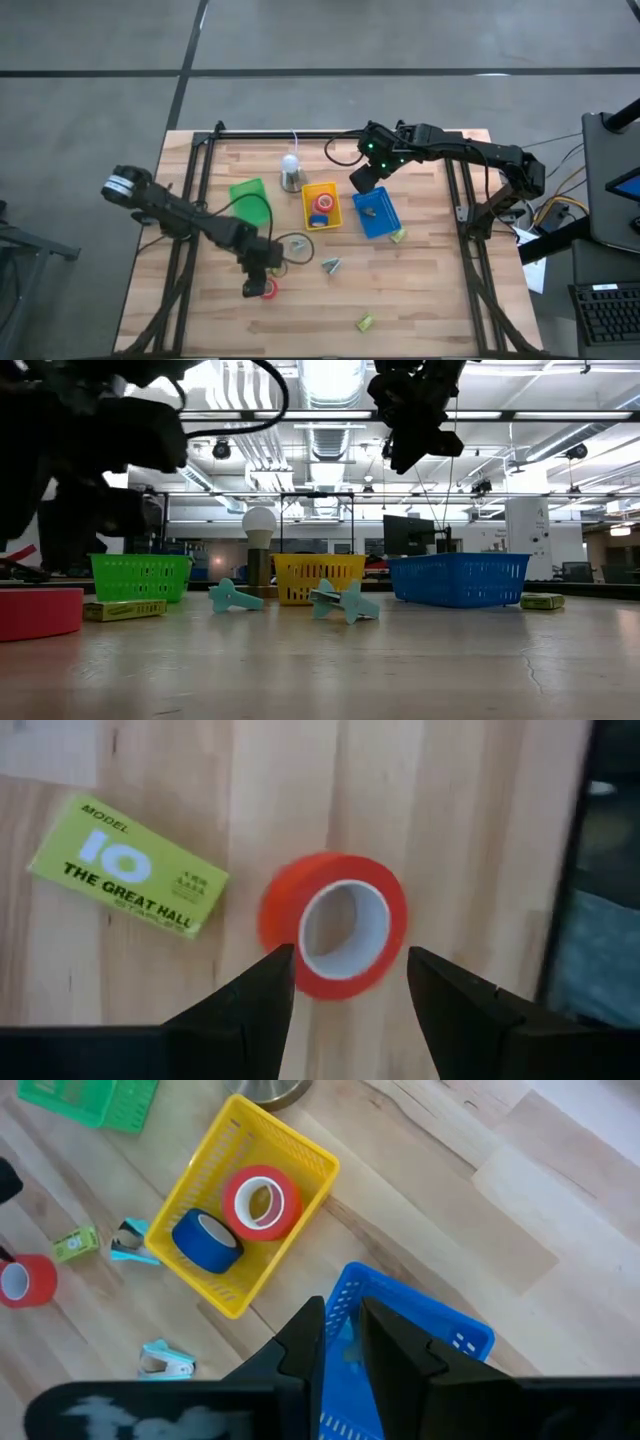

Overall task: Pick and place Stapler, Stapler remover, tape
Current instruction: Put the red tape into the yellow basket

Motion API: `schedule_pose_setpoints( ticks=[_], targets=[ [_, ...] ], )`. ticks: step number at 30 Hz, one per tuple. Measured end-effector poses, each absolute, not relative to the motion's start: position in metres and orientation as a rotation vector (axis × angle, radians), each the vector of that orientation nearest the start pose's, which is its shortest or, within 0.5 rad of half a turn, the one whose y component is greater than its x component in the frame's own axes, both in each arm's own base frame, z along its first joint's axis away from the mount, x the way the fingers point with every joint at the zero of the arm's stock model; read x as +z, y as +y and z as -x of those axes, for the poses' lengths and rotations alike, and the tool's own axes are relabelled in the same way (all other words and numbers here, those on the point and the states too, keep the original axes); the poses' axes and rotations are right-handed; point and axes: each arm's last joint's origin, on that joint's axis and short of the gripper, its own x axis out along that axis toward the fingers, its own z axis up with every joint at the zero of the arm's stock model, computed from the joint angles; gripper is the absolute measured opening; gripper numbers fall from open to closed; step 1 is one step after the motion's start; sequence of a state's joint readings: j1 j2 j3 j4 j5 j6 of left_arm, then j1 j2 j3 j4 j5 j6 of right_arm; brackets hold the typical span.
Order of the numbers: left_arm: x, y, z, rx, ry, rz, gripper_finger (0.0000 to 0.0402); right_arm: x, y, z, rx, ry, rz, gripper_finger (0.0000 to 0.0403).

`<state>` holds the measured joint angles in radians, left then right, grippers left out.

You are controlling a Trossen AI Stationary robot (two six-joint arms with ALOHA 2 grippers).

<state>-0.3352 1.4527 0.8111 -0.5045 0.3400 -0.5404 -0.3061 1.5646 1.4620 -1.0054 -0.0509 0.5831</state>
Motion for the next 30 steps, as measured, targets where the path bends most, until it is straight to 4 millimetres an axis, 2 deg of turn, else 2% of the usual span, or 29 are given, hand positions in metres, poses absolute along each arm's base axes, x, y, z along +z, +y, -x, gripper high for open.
schedule_pose_setpoints(
  ticks=[4,11,16,22,27,30],
  targets=[
    [0.171,-0.101,-0.237,-0.159,1.292,0.391,0.0197,0.316,-0.092,-0.297,-0.545,1.002,-0.717,0.0058],
    [0.155,-0.104,-0.239,-0.150,1.332,0.345,0.0194,0.317,-0.093,-0.300,-0.538,0.973,-0.716,0.0059],
    [0.153,-0.105,-0.242,-0.171,1.322,0.323,0.0147,0.317,-0.093,-0.300,-0.545,0.971,-0.730,0.0064],
    [0.156,-0.100,-0.242,-0.213,1.308,0.280,0.0035,0.317,-0.093,-0.300,-0.547,0.971,-0.733,0.0056],
    [0.172,-0.087,-0.244,-0.189,1.287,0.295,0.0034,0.317,-0.093,-0.300,-0.547,0.971,-0.733,0.0053],
    [0.187,-0.075,-0.248,-0.142,1.217,0.306,0.0057,0.317,-0.093,-0.300,-0.546,0.971,-0.732,0.0055]
  ],
)
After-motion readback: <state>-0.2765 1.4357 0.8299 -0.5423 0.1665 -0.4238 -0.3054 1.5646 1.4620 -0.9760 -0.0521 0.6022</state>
